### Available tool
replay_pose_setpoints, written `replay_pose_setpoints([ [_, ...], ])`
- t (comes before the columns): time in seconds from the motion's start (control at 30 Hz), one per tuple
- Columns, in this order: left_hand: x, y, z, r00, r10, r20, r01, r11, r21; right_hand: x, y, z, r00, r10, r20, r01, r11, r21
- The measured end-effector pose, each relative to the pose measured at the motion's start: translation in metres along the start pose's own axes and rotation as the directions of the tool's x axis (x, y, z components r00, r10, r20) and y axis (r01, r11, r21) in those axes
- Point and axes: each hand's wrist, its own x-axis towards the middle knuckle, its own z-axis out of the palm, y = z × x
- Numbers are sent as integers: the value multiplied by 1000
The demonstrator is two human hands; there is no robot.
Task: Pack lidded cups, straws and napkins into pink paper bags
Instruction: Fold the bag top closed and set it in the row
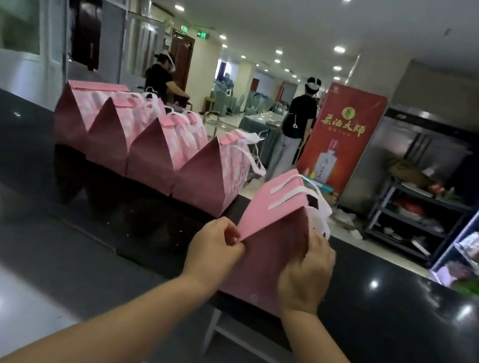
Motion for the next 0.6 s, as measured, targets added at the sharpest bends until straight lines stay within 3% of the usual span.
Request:
replay_pose_setpoints([
  [0.17,66,-22,9,999,30,11,-30,999,-17,33,5,52,995,48,83,-34,987,-156],
  [0.27,102,-39,16,999,34,5,-34,999,-8,44,14,83,972,206,111,-160,931,-328],
  [0.4,145,-57,24,998,65,24,-66,997,38,49,31,117,850,519,90,-451,805,-385],
  [0.6,190,-77,34,952,306,7,-293,905,309,65,55,156,692,716,91,-645,670,-367],
])
